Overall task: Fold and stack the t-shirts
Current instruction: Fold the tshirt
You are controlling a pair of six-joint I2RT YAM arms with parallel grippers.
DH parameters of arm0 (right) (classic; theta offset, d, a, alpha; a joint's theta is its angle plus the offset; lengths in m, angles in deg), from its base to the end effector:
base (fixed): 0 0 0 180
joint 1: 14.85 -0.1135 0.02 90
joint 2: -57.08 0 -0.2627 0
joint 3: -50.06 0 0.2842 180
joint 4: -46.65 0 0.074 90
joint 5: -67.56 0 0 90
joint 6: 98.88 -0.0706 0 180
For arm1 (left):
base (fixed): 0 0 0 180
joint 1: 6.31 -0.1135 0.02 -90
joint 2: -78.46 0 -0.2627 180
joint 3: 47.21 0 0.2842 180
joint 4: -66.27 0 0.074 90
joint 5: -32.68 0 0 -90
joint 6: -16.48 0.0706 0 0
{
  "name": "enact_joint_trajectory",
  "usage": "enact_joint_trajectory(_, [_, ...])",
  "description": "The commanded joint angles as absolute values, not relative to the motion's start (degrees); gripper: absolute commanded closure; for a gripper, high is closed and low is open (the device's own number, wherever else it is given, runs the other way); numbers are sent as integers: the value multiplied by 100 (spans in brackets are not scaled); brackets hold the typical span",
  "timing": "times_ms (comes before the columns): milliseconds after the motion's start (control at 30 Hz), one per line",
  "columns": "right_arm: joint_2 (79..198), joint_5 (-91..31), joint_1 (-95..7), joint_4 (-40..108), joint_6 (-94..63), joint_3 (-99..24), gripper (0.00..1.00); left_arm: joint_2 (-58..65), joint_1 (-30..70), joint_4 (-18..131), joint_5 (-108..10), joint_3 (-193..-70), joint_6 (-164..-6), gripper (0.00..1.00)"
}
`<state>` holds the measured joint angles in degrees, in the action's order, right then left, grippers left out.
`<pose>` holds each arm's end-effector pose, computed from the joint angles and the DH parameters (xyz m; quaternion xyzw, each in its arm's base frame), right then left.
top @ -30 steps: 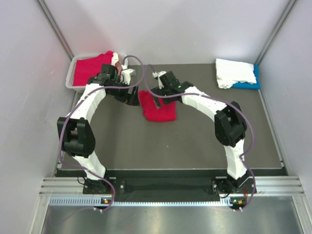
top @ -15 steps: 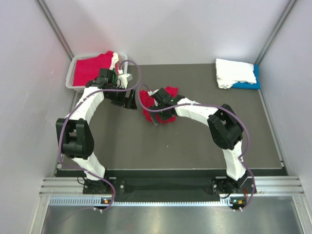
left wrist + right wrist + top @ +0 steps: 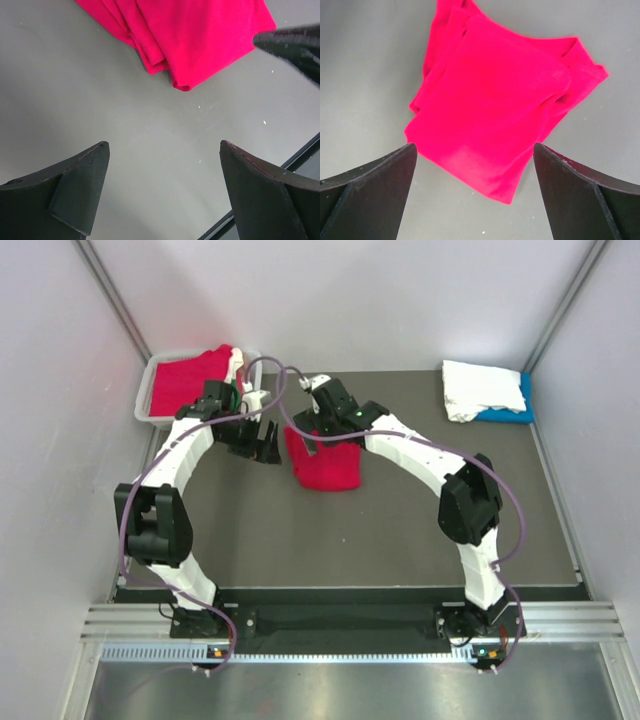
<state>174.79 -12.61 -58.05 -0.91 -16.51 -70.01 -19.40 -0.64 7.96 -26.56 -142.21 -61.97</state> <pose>0.3926 0.3522 0.2559 -0.2503 0.8871 0.0914 0.3769 0.3992 -0.0759 0.2416 0.2051 0.9134 -0.2442 0.2529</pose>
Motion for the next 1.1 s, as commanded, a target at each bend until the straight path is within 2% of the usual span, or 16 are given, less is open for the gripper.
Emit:
enact_joint_trajectory(0, [17608,-1294,-5792,-123,-1705,-6815,0,-1602,-129,944,-2638,-14176,-6200,5])
enact_joint_trajectory(200, [17661,-1488,-5835,440,-1933,-5786,0,-1566,-769,1409,-2674,-14052,-6657,4])
enact_joint_trajectory(367, [17837,-1470,-5836,493,-1916,-5626,0,-1847,-1535,1445,-2305,-14210,-7009,4])
enact_joint_trajectory(633, [17645,-1216,-5774,291,-1758,-6074,0,-1804,-1650,1524,-2357,-14018,-6957,4])
enact_joint_trajectory(833, [17809,-1171,-5695,-122,-1608,-7101,0,-1813,-1659,1524,-2401,-13938,-6904,4])
enact_joint_trajectory(1067, [18303,-1390,-5695,9,-1740,-6893,0,-1804,-1659,1480,-2410,-13947,-6816,4])
